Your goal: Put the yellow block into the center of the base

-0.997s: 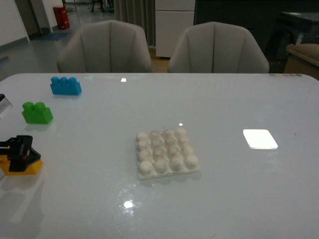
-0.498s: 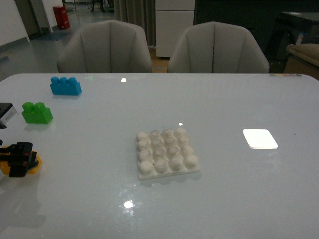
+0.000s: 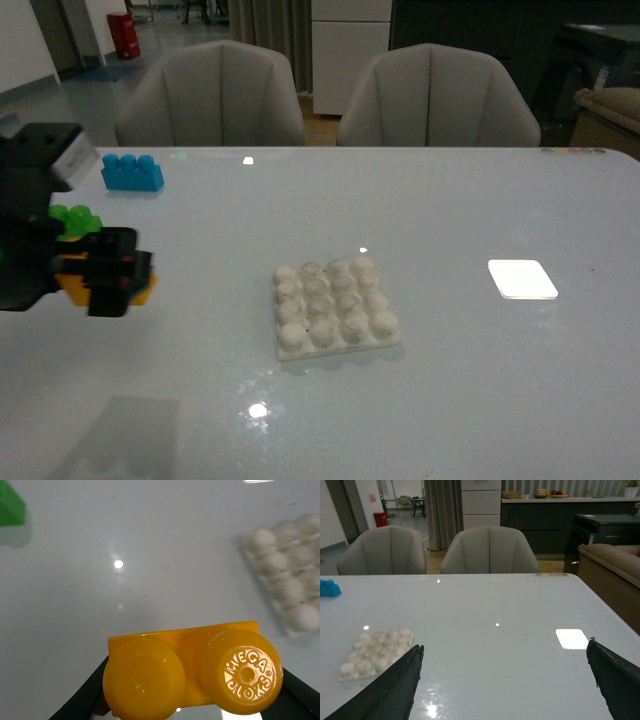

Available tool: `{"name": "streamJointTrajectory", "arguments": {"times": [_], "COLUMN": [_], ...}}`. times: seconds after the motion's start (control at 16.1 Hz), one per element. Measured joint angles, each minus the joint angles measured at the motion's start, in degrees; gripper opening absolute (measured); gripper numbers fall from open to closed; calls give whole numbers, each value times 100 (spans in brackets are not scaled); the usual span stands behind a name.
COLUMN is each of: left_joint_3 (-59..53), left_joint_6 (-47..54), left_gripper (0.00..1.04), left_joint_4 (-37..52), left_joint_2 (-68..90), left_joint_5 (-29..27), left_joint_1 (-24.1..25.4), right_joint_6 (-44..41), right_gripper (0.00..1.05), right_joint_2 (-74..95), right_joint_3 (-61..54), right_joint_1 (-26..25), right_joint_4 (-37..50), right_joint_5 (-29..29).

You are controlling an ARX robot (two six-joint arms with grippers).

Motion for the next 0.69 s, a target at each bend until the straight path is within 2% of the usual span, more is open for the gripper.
{"name": "streamJointTrajectory", "arguments": {"times": [0.19,0.37,0.5,0.69], "left_joint_3": [164,970,1471,2199], "left_joint_6": [-656,-1440,-1722,-2015], "left_gripper": [65,65,65,65], "left_joint_4": [-50,-256,-455,-807], "left_joint_2": [94,973,1447,2004], "left_joint_5": [-442,-1084,-1364,-1742], "left_joint_1": [-1054,-2135,-2393,-2524], "right_joint_6": [0,0,0,0], "right_gripper": [98,98,98,98], "right_joint_2": [0,0,0,0], "right_joint_3": [0,0,0,0], "right_joint_1": [0,0,0,0], "right_joint_4": [0,0,-2,-2], "right_joint_5": [0,0,0,0]}}
